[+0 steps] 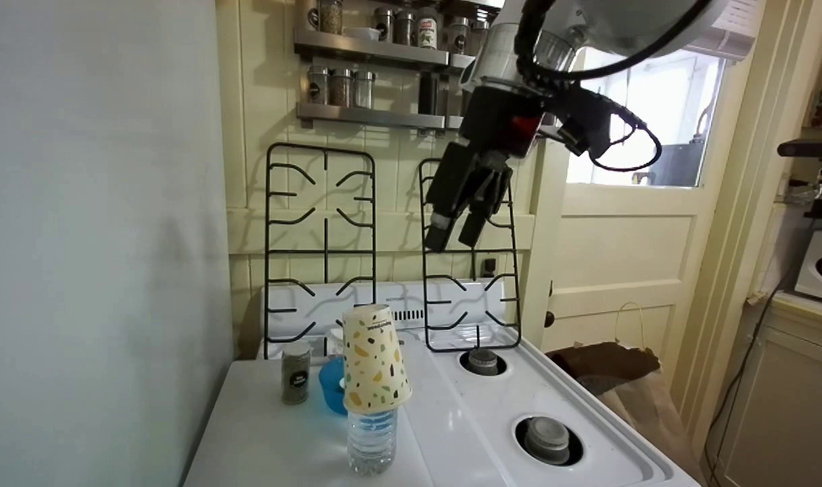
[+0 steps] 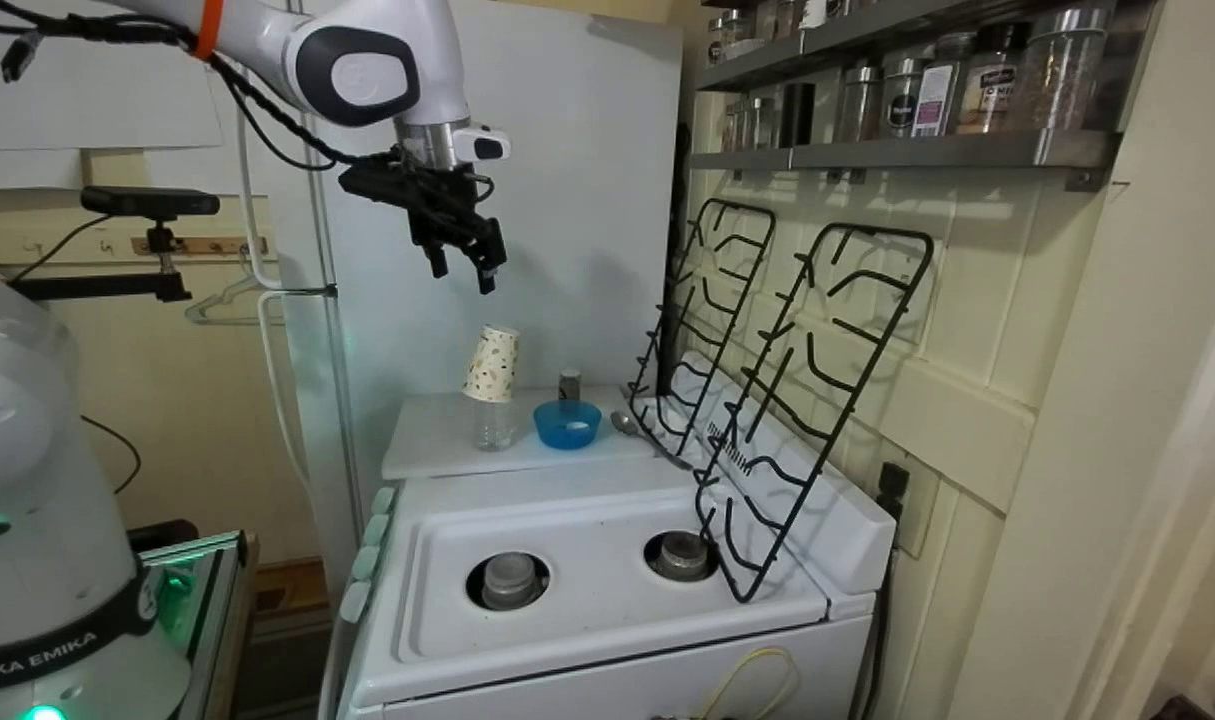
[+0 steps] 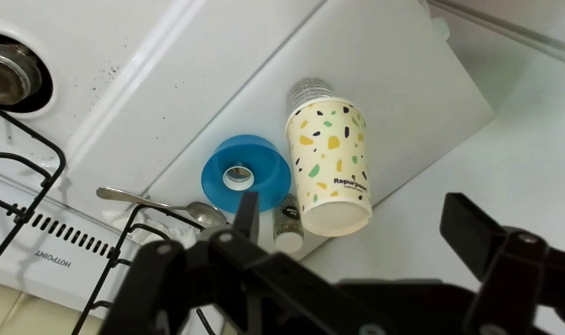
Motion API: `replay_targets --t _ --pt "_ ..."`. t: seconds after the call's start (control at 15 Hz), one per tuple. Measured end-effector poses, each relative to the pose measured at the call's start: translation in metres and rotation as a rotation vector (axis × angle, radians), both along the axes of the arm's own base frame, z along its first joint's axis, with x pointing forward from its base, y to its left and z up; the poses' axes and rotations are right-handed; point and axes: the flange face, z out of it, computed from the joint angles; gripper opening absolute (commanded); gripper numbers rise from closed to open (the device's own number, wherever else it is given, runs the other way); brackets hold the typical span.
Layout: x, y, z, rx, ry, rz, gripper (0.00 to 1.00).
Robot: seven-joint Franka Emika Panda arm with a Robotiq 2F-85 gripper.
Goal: Hang the cup on the black object
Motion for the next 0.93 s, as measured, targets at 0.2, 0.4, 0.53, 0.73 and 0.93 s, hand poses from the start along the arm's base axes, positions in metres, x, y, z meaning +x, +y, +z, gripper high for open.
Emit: replay_targets --t 0.2,0.4,0.53,0.73,0.93 --pt "-0.014 0.031 -0.02 -0.037 -0.047 -0.083 1.0" --pt "-0.019 0.032 -0.038 -0.063 -0.063 -0.202 1.0" --pt "-0.018 0.031 -0.04 -0.062 -0.058 -0.207 1.0" --pt "-0.016 0.032 -0.038 -0.051 -0.071 -0.214 1.0" --pt "-0.01 0.042 -0.04 -0.019 -0.1 -0.25 1.0"
